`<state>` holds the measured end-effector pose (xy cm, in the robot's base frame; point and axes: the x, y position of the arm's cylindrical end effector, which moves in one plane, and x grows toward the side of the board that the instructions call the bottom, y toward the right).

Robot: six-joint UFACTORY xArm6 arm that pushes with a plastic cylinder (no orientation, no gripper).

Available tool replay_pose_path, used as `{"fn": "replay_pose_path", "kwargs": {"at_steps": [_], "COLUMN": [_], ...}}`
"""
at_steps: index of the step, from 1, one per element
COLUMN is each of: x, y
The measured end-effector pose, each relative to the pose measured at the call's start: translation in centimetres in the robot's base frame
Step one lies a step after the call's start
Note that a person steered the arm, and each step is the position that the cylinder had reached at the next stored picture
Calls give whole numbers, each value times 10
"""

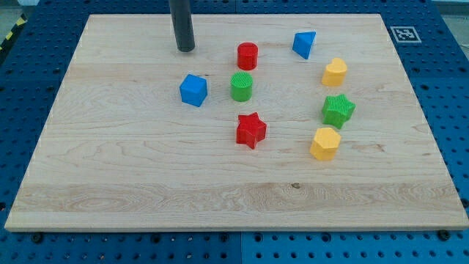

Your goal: Slide the green circle towards the green star

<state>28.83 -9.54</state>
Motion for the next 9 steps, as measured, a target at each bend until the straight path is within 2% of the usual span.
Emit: {"fn": "replay_pose_path", "kwargs": {"at_steps": [2, 5, 6, 8, 9], "x": [13, 91, 104, 110, 111], "y": [49, 57, 70, 127, 129]}}
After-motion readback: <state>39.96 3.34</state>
